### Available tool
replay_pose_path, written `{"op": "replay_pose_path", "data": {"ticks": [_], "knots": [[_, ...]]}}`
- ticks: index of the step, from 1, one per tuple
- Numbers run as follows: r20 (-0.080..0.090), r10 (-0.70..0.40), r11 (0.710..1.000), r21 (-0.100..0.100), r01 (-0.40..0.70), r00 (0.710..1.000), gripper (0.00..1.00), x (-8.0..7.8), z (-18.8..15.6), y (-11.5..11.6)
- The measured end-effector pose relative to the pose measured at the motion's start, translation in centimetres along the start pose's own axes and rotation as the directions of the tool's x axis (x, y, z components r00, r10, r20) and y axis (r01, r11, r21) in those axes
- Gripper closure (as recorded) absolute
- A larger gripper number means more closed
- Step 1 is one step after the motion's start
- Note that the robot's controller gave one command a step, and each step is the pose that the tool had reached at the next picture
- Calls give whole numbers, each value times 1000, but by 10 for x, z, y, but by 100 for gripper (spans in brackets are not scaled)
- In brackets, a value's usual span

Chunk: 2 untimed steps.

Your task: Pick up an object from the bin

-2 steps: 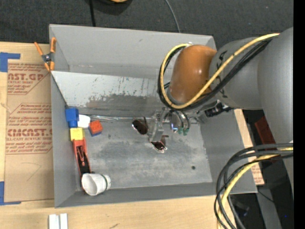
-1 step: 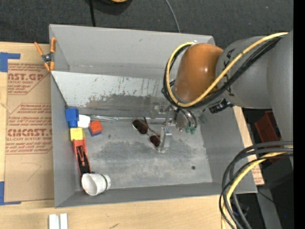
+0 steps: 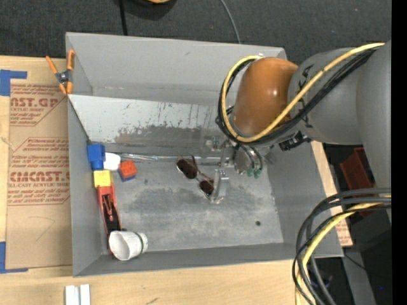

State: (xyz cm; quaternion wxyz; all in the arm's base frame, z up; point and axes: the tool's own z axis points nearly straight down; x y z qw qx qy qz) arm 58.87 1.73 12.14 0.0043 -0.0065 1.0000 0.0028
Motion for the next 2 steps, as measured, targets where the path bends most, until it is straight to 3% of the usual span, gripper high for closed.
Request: {"op": "replay_pose_path", "data": {"ticks": [1,2], "knots": [[6,-73,997,2,73,997,0,-3,17,3],[2,-130,991,0,130,991,0,0,52,25]]}}
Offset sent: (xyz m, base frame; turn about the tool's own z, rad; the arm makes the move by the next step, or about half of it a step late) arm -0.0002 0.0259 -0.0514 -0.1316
